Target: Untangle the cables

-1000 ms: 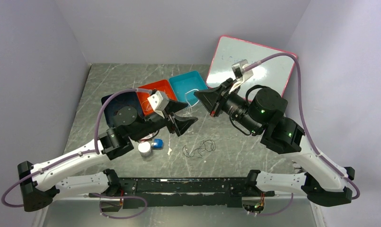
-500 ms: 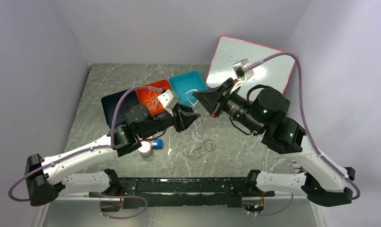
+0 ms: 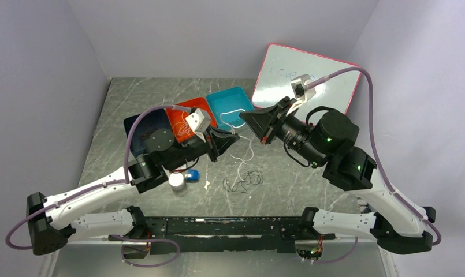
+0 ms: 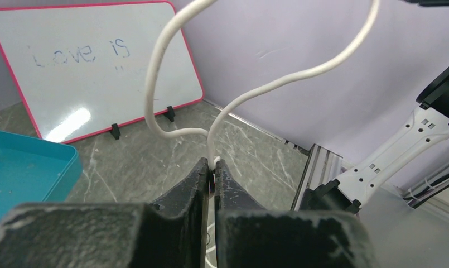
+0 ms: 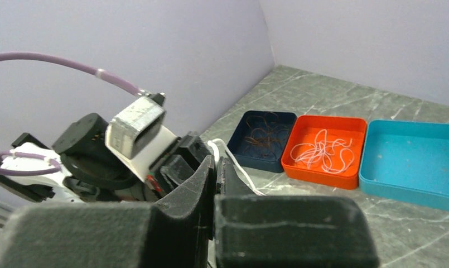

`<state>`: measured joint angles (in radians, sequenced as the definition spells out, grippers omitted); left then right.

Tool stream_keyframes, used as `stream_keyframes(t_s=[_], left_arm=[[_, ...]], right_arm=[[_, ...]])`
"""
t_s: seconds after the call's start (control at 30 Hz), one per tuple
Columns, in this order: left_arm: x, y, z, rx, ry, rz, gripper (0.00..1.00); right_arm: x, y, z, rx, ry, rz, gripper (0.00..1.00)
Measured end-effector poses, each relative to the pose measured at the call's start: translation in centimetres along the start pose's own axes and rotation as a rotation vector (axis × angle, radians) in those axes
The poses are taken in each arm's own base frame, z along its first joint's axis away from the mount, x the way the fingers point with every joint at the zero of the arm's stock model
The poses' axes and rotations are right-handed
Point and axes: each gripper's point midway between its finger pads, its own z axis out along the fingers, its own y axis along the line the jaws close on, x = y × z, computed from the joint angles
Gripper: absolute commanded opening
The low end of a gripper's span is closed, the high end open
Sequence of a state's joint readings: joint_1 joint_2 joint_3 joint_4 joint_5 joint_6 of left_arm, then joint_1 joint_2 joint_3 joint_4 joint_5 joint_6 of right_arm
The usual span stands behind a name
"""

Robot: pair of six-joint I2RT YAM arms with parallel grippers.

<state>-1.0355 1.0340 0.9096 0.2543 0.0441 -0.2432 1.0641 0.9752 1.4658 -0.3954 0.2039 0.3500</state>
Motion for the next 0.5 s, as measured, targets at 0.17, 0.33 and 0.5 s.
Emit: stream_keyframes(t_s=[0.17,0.33,0.5], left_arm=[[-0.3,0.5,-1.0,-0.036,0.006,-0.005,0.07],[-0.5,2.0,-2.5,-0.128,0.020,-0.018,0.07],[0.1,5.7,-4.2,-0.290,0.054,-0.042,0.07]], right_arm=[[1.0,-1.8,-0.5,0.070,-0.007,0.002,0.33],[2.3,-3.3,-1.2,0.127,-0.003,-0.010,0.40],[2.6,-4.2,-1.5,0.163,-0.005,-0.021,0.41]])
